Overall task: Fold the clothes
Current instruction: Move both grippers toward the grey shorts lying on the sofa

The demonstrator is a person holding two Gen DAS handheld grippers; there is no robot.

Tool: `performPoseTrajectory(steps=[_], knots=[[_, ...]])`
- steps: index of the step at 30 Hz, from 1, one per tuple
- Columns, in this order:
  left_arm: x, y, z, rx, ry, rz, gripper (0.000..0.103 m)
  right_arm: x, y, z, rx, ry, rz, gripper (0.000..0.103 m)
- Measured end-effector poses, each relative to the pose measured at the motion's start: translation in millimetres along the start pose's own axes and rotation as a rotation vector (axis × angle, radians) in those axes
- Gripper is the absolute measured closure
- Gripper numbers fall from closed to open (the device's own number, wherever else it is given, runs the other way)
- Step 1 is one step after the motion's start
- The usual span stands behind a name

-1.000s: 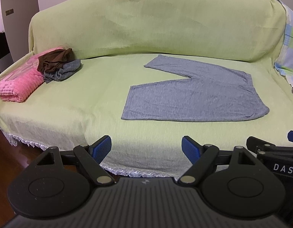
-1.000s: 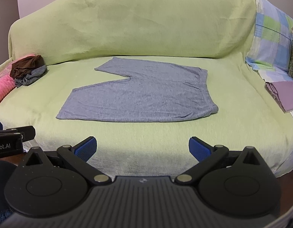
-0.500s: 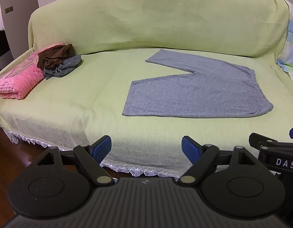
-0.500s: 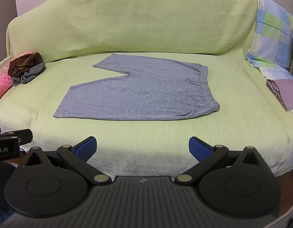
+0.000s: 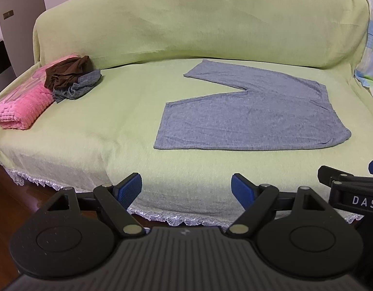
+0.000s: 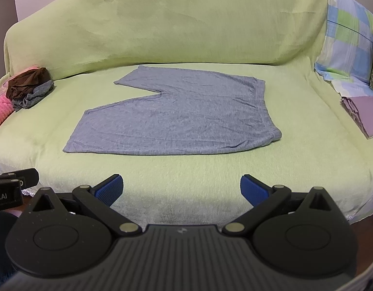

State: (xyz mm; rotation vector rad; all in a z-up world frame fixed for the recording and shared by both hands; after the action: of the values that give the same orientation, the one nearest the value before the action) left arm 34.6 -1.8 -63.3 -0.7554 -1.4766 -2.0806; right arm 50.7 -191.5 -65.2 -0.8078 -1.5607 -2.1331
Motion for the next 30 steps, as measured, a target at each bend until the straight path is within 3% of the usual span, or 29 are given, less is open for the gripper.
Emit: performPoseTrajectory(steps=[12, 30], knots=[[-4, 3, 2, 0.002, -0.008, 0.026, 0.02, -14, 6, -1, -0.012, -0.008, 0.019, 0.001], [-41, 27, 11, -0.009, -0.033, 0.084, 0.02, -45, 11, -10, -0.041, -0.037, 0.058, 0.001]])
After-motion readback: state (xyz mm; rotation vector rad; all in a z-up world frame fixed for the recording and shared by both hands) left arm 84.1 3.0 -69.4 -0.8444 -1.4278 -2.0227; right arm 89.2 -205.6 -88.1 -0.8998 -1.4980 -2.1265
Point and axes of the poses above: each gripper's, at about its wrist camera, not at the fingertips, and x roughly against the way its jaws point, z to its left, y to its top, the point moved 4 cm from there along -x, roughly the way its jaws point, and after that the axes turned 13 degrees about -x, right-handed, at the moved point
